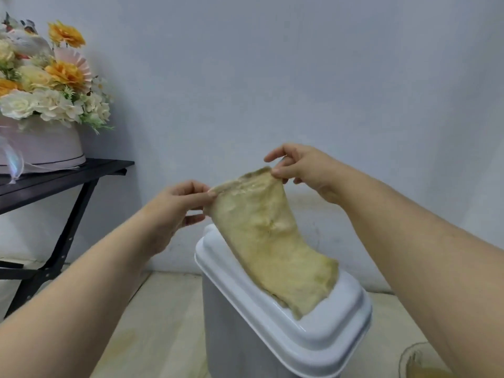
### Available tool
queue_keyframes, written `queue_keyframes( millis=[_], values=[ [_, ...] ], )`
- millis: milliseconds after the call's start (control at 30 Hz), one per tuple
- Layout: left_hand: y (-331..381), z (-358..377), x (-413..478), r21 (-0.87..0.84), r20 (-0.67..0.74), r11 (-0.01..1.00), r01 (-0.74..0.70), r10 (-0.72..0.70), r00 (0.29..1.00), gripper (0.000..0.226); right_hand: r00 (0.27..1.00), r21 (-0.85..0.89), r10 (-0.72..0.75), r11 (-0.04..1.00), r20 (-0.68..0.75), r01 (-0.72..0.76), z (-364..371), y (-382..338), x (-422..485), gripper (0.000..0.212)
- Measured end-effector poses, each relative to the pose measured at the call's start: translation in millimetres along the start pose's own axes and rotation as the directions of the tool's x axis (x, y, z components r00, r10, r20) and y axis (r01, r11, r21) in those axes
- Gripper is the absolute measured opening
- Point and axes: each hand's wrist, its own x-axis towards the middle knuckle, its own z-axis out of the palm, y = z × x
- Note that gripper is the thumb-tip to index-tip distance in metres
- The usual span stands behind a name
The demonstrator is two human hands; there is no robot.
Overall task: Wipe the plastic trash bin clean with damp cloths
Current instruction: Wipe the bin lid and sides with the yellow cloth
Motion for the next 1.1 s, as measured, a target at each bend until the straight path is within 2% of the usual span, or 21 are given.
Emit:
queue_keyframes(
  millis=[167, 333, 467, 567, 633, 700, 800, 900, 1000, 1100],
  values=[
    [82, 38, 25, 0.050, 0.089, 0.974, -0.222, 0.217, 0.972, 0.011, 0.972, -0.017, -0.113, 0.994, -0.206, 0.112, -73, -33, -35, 0.017],
    [131, 59, 14, 0.105, 0.216, 0.928, -0.358, 0.330, 0.919, 0.014, 0.964, -0.013, -0.221, 0.975, -0.147, 0.222, -108, -52, -72, 0.025],
    [156, 56, 6, 0.115, 0.251, 0.887, -0.447, 0.409, 0.877, 0.029, 0.947, 0.037, -0.298, 0.952, -0.118, 0.304, -121, -61, -86, 0.019],
    [155, 59, 15, 0.137, 0.256, 0.894, -0.426, 0.383, 0.887, 0.034, 0.947, 0.063, -0.255, 0.960, -0.196, 0.272, -123, -50, -79, 0.017],
    [137, 66, 31, 0.189, 0.229, 0.918, -0.348, 0.304, 0.925, 0.027, 0.956, 0.023, -0.175, 0.982, -0.235, 0.185, -115, -32, -67, 0.020],
    [104, 75, 48, 0.313, 0.161, 0.913, -0.262, 0.221, 0.962, 0.016, 0.971, -0.040, -0.071, 0.997, -0.228, 0.063, -97, -5, -54, 0.027],
    [47, 90, 64, 0.586, 0.044, 0.794, -0.160, 0.166, 0.985, 0.009, 0.972, -0.100, 0.121, 0.985, -0.200, -0.143, -66, 41, -45, 0.033],
    [15, 94, 58, 0.645, 0.059, 0.744, -0.172, 0.176, 0.983, 0.007, 0.950, -0.076, 0.176, 0.977, -0.258, -0.201, -50, 69, -52, 0.022],
    [8, 87, 26, 0.705, 0.146, 0.634, -0.318, 0.309, 0.940, 0.008, 0.954, -0.130, 0.046, 0.988, -0.297, -0.088, -45, 76, -78, 0.013],
    [2, 80, -26, 0.693, 0.369, 0.467, -0.550, 0.426, 0.826, 0.006, 0.954, -0.369, -0.208, 0.922, -0.214, 0.118, -36, 79, -130, 0.014]
  ],
)
